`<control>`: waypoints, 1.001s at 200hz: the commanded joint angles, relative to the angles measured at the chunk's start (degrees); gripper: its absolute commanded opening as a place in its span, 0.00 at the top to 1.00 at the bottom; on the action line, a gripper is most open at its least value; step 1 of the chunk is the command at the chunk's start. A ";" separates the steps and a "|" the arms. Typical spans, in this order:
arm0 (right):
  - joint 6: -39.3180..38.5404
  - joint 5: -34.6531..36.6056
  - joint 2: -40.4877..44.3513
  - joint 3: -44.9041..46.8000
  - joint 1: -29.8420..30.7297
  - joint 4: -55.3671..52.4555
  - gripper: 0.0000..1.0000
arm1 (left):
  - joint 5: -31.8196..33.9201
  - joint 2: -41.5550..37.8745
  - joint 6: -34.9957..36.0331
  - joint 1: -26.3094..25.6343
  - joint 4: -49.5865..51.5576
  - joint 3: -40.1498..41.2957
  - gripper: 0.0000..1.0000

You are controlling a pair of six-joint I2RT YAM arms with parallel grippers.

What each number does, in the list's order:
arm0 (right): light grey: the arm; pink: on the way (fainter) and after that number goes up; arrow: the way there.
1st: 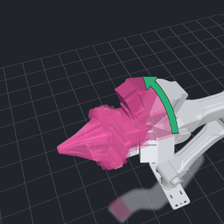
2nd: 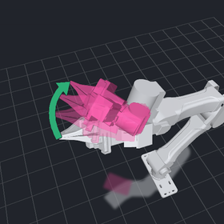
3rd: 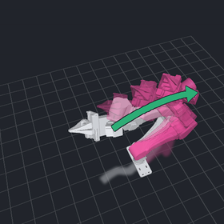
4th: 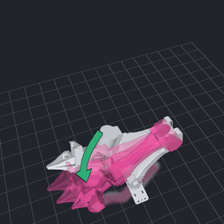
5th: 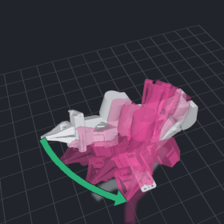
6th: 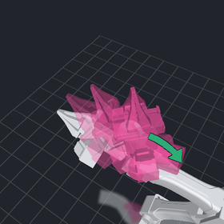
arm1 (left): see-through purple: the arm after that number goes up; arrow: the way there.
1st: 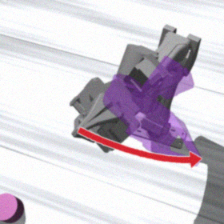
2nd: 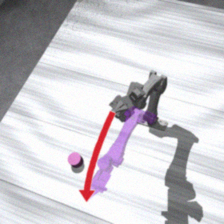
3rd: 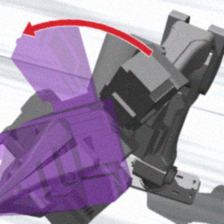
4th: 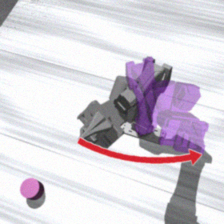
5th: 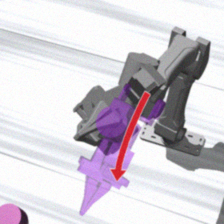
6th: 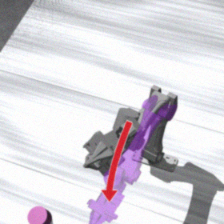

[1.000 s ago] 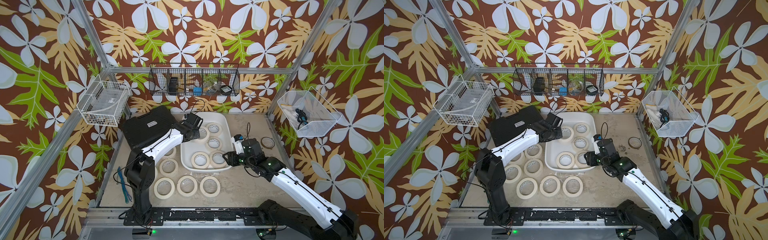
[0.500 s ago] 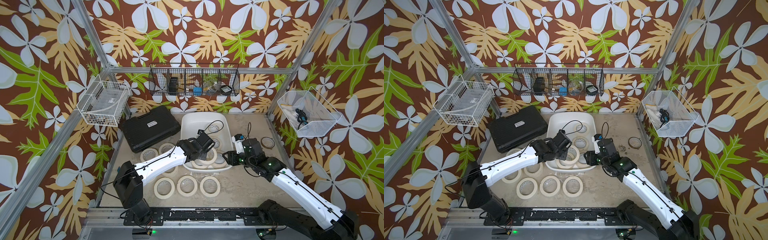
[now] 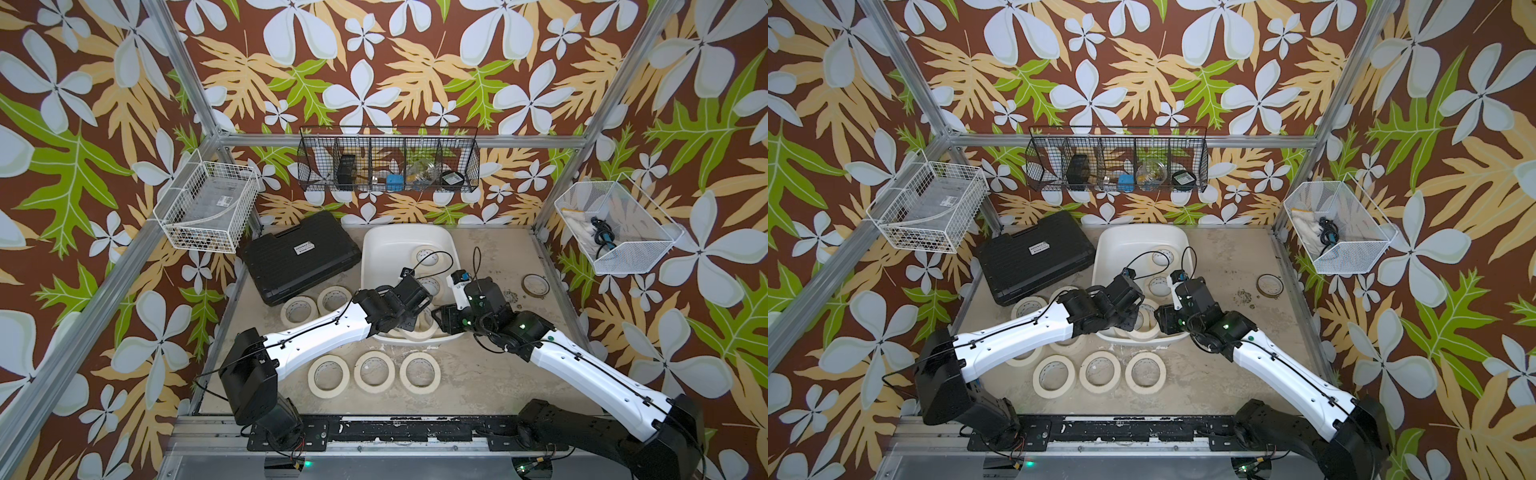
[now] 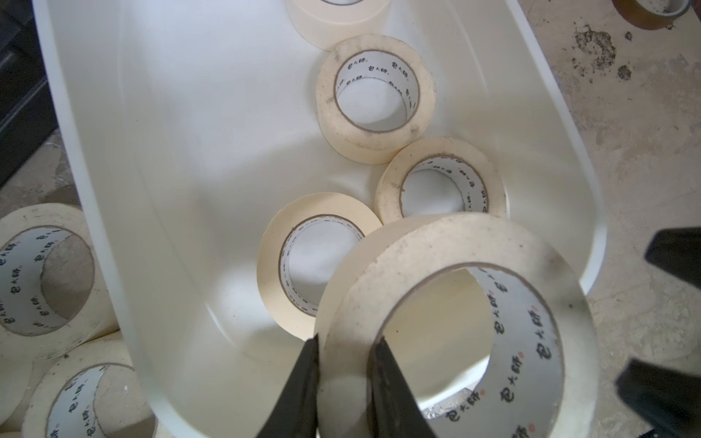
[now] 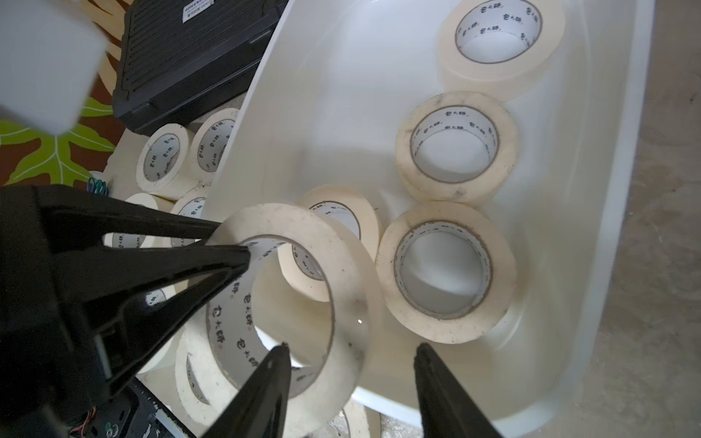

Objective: Take out the art tape in the storage box
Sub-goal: Pick up the art tape from the storage box.

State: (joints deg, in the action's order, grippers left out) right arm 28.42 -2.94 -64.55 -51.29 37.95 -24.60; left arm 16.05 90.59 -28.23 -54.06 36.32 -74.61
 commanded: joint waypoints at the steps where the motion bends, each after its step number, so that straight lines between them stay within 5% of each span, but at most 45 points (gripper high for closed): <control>1: -0.26 4.89 -0.97 -0.33 0.70 -0.29 0.45 | -2.12 -0.19 0.37 -0.12 -2.29 0.06 0.90; 77: -0.83 4.01 -3.95 0.96 1.31 3.60 0.48 | -6.76 -0.61 0.55 -0.21 -3.71 0.24 0.90; 99: -1.01 4.14 -4.65 0.97 1.38 4.03 0.56 | -7.16 -0.64 0.54 -0.17 -3.70 0.25 0.90; 115: -1.57 3.22 -4.76 0.92 1.33 4.36 0.83 | -6.87 -0.61 0.38 -0.19 -3.56 0.34 0.90; 141: -1.22 3.89 -4.32 1.27 1.29 4.43 0.86 | -6.82 -0.91 0.28 -0.17 -3.82 0.60 0.89; 200: -1.56 5.91 -1.56 0.89 1.33 1.34 0.95 | -11.60 -5.24 -1.55 -0.19 -9.33 3.03 0.41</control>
State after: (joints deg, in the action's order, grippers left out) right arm 26.61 1.02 -67.40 -49.91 39.29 -22.85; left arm 6.57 87.81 -28.34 -54.24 31.38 -72.47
